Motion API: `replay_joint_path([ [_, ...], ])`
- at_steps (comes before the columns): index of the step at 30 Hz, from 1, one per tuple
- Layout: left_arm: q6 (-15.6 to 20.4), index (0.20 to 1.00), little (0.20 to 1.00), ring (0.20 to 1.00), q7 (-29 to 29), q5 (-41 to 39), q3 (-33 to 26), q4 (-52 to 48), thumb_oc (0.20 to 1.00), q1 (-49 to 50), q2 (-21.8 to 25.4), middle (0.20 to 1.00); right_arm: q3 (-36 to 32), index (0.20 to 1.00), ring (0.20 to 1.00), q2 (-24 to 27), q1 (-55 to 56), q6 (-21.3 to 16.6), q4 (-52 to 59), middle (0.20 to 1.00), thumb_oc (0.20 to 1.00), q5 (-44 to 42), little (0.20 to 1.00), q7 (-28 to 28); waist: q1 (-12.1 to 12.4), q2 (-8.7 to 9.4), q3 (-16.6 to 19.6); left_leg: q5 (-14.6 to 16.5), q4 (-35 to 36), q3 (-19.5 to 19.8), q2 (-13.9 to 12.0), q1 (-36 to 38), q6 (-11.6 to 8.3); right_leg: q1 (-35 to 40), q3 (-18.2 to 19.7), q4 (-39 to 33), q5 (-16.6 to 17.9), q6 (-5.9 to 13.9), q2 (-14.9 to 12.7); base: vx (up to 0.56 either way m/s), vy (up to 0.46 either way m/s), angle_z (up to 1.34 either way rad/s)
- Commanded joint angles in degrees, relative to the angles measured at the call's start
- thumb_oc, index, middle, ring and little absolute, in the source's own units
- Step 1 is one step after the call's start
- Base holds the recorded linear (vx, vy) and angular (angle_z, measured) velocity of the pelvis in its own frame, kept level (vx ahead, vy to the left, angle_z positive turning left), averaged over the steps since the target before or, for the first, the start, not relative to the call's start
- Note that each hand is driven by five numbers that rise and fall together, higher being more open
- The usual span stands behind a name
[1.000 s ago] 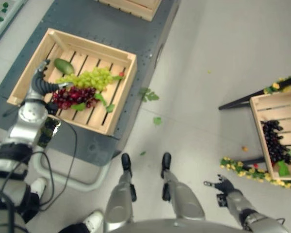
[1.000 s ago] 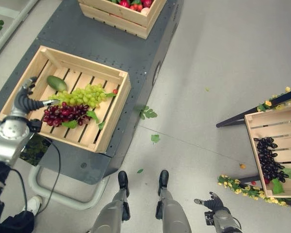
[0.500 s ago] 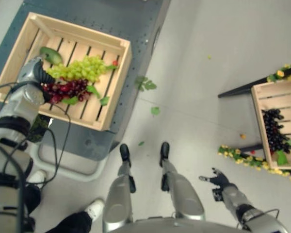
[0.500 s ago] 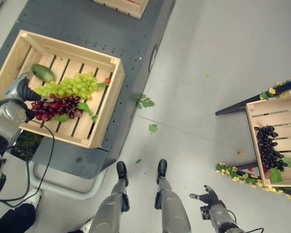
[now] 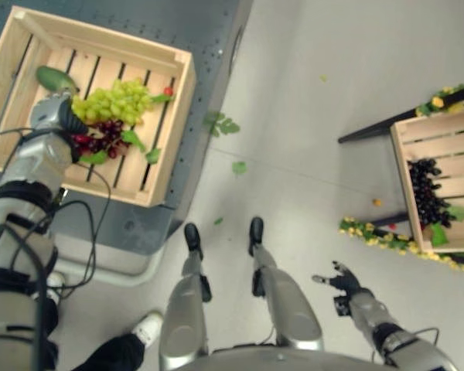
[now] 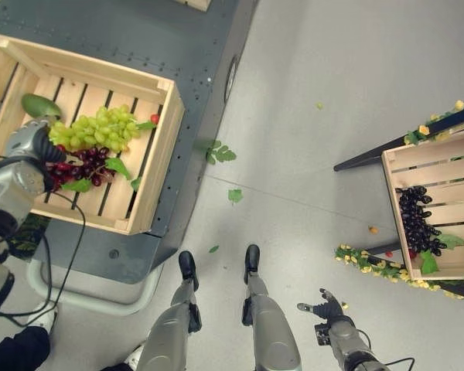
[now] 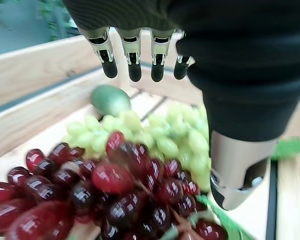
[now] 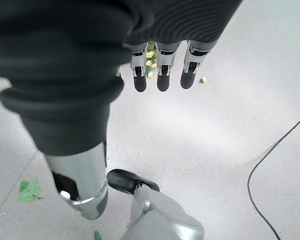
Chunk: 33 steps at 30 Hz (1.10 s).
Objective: Pick up the fruits from the basket on one side to the basket on the other side
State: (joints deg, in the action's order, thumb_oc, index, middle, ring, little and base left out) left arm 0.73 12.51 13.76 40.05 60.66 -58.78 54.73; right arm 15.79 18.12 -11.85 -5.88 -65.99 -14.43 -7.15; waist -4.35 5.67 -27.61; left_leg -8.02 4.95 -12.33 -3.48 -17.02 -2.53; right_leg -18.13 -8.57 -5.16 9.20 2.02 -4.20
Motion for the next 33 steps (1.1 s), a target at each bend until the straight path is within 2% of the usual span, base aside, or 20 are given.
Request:
replay_joint_path([
  [1, -0.5, 1.000, 1.000, 1.000, 2.2, 2.7, 1.5, 3.7, 1.000, -7.4, 1.0, 1.000, 1.1, 1.000, 1.000, 1.5, 0.8, -1.0, 1.1, 1.000, 1.000, -2.2, 1.000, -1.6, -1.0, -1.18, -0.1, 1.6, -3.2, 1.9, 1.1, -3.6, -0.19, -0.8, 0.5, 3.0, -0.2, 8.22, -3.4, -0.02, 0.030, 0.00],
  [21, -1.7, 1.000, 1.000, 1.000, 2.8, 4.0, 3.4, 9.8, 1.000, -10.9, 1.6, 1.000, 2.7, 1.000, 1.000, 2.2, 2.6, -2.9, 6.9, 1.000, 1.000, -2.5, 1.000, -2.5, -2.8, 1.30, -1.9, 0.9, -2.9, 1.6, 0.7, -7.2, -0.17, -5.2, 1.4, 2.3, 1.5, 8.65, -2.8, 0.00, 0.006, -0.03],
  [33, -1.5, 1.000, 1.000, 1.000, 2.5, 0.4, 2.0, 13.5, 1.000, -12.8, 6.4, 1.000, 3.7, 1.000, 1.000, 2.9, 2.9, -3.5, 9.4, 1.000, 1.000, -2.4, 1.000, -1.9, -3.1, 2.19, -1.6, 1.0, -2.7, 1.9, 0.8, -8.6, -0.12, -6.4, 1.3, 2.0, 1.9, 8.77, -2.6, 0.00, 0.003, -0.01],
])
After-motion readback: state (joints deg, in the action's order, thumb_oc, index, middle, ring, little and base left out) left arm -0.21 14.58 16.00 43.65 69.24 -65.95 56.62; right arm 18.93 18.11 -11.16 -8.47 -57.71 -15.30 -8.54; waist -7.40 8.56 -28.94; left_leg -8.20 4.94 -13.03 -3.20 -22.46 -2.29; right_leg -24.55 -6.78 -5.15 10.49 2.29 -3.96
